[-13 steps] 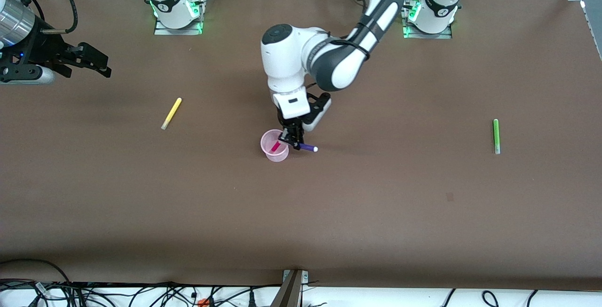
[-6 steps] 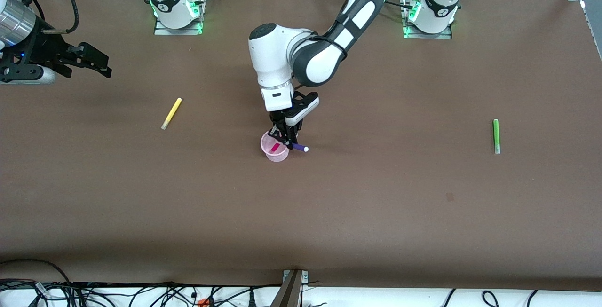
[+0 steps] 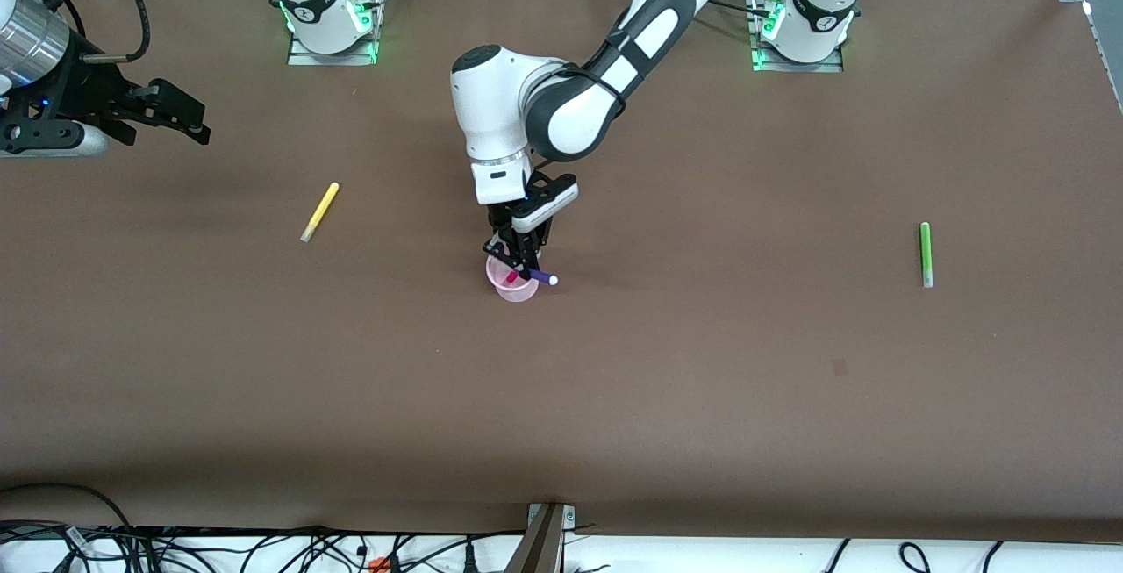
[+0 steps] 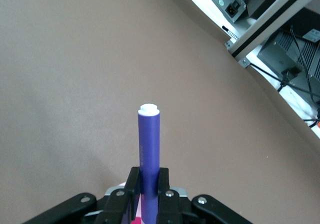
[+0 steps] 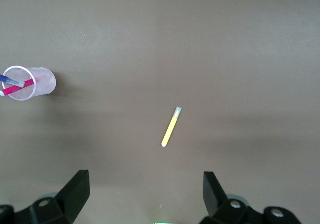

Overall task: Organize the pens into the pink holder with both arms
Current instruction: 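Lower the purple marker into the cup and open the left gripper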

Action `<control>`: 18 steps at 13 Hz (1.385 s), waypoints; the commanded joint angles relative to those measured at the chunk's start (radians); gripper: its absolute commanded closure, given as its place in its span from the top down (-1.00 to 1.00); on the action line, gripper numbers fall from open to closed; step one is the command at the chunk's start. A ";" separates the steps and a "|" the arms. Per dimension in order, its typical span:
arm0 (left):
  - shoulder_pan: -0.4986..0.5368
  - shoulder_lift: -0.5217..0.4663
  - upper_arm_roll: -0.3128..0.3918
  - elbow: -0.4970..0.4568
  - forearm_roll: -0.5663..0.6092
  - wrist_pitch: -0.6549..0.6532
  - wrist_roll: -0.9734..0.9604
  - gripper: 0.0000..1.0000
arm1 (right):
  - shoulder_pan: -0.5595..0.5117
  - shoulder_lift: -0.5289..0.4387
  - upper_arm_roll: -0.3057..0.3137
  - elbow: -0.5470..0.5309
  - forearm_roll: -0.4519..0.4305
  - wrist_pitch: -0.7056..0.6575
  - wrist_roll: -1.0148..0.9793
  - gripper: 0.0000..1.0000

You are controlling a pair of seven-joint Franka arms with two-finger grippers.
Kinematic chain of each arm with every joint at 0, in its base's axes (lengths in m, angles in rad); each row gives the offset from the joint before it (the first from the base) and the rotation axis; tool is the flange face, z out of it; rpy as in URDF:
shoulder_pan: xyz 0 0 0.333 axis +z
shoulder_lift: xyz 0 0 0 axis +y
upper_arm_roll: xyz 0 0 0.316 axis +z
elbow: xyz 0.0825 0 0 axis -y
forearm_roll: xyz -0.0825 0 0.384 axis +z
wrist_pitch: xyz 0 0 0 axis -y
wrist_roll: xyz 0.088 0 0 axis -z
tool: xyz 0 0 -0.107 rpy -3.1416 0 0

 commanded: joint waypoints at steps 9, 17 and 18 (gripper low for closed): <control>-0.024 0.041 0.015 0.060 0.033 -0.019 -0.006 -0.66 | 0.009 0.013 0.007 0.023 -0.053 0.011 -0.005 1.00; -0.013 -0.007 0.012 0.060 0.021 -0.034 0.027 0.95 | 0.010 0.050 0.000 0.071 -0.065 0.049 -0.013 1.00; 0.019 -0.033 0.004 0.060 -0.016 -0.045 0.066 0.95 | 0.010 0.056 0.001 0.070 -0.067 0.050 -0.005 1.00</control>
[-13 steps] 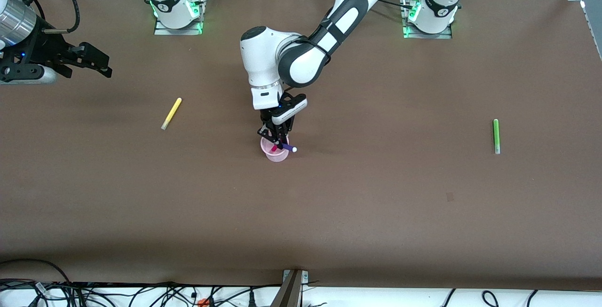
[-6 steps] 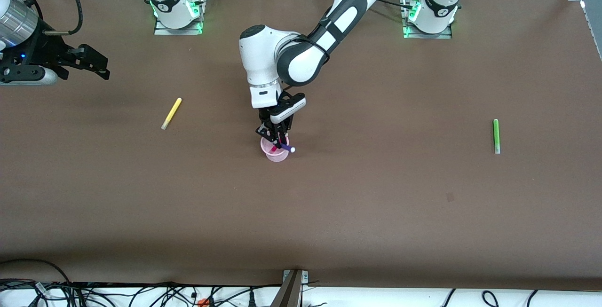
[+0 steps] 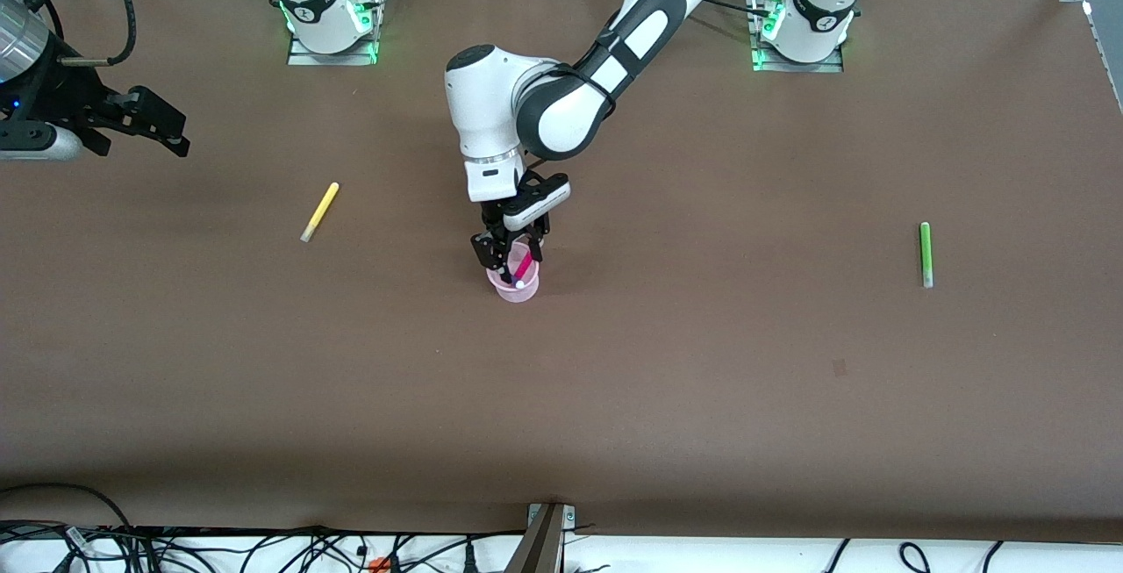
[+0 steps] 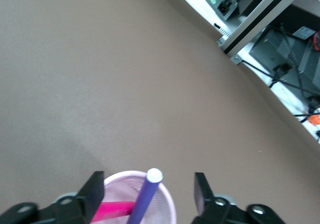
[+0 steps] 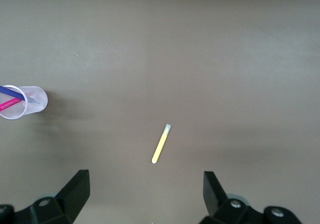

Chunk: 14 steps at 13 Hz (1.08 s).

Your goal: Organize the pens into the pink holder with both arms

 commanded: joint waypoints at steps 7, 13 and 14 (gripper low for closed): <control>0.269 -0.429 -0.022 -0.184 -0.530 -0.183 0.644 1.00 | 0.006 0.038 0.005 0.028 -0.001 0.007 0.088 1.00; 0.555 -0.603 -0.022 -0.223 -0.744 -0.599 1.415 1.00 | 0.032 0.038 0.009 0.029 -0.011 0.010 0.096 1.00; 0.596 -0.615 -0.020 -0.223 -0.744 -0.642 1.527 1.00 | 0.032 0.038 0.009 0.029 -0.013 0.009 0.096 1.00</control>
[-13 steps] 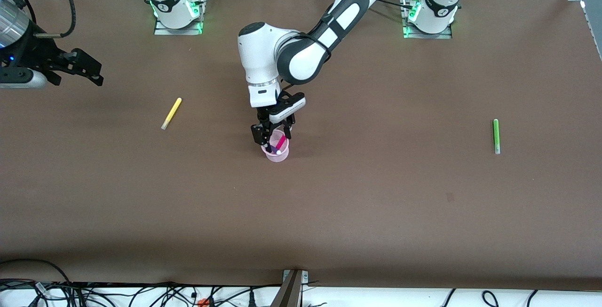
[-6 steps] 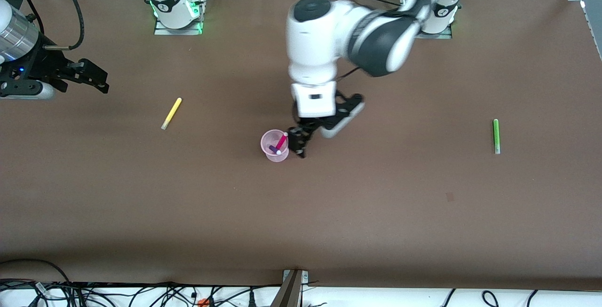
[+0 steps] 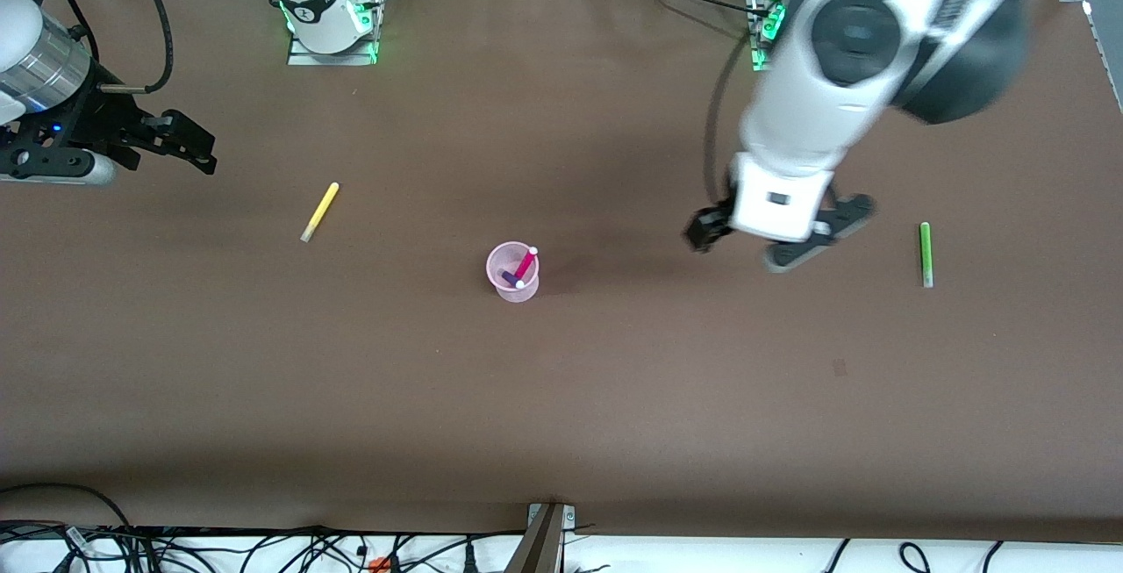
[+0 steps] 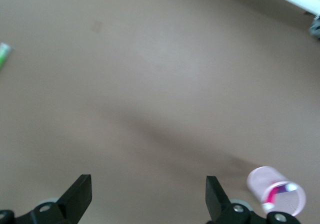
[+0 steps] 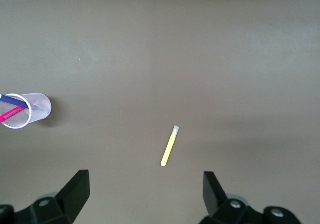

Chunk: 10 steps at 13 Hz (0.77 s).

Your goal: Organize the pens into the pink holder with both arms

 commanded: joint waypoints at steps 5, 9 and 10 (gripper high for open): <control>0.259 -0.131 -0.018 -0.158 -0.027 -0.108 0.615 1.00 | 0.009 0.001 0.000 0.018 -0.016 -0.005 0.009 1.00; 0.362 -0.217 -0.018 -0.323 -0.047 0.003 0.740 1.00 | 0.037 0.001 0.000 0.018 -0.046 0.003 0.009 1.00; 0.371 -0.259 -0.018 -0.380 -0.047 0.059 0.739 1.00 | 0.046 0.001 0.000 0.018 -0.057 0.003 0.011 1.00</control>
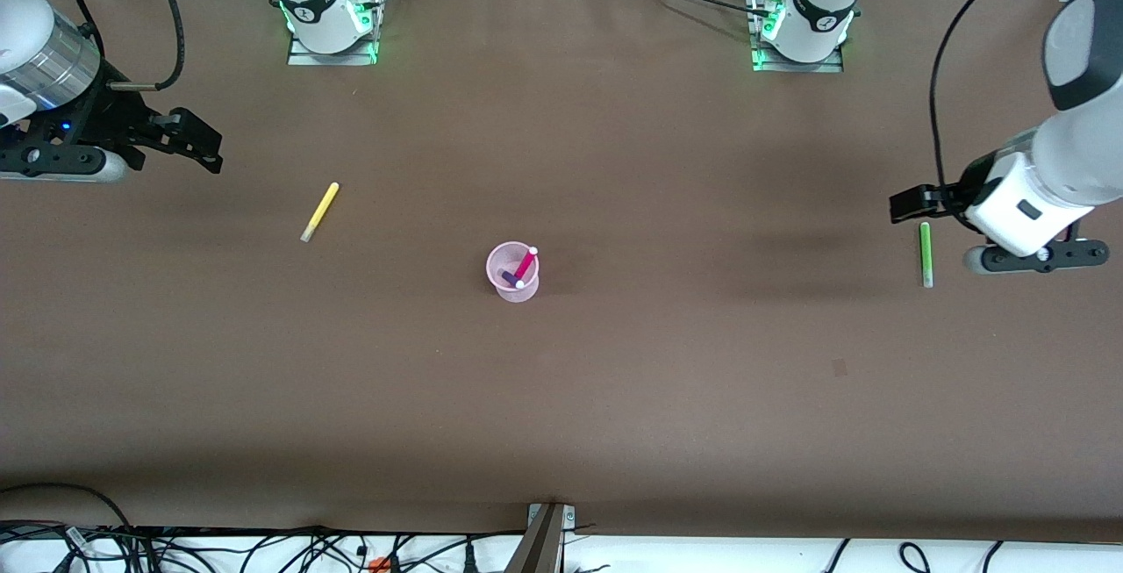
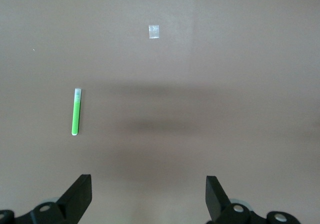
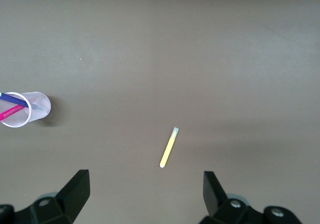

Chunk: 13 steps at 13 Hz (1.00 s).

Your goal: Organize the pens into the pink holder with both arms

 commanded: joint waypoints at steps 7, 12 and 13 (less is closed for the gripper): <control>0.086 -0.141 -0.065 -0.142 -0.026 0.087 0.084 1.00 | 0.023 0.000 -0.001 0.015 -0.034 -0.002 0.011 1.00; 0.097 -0.130 -0.045 -0.150 -0.025 0.086 0.156 1.00 | 0.023 0.000 -0.001 0.015 -0.032 0.012 0.011 1.00; 0.097 -0.126 -0.045 -0.150 -0.019 0.084 0.156 1.00 | 0.023 0.000 -0.001 0.015 -0.032 0.012 0.011 1.00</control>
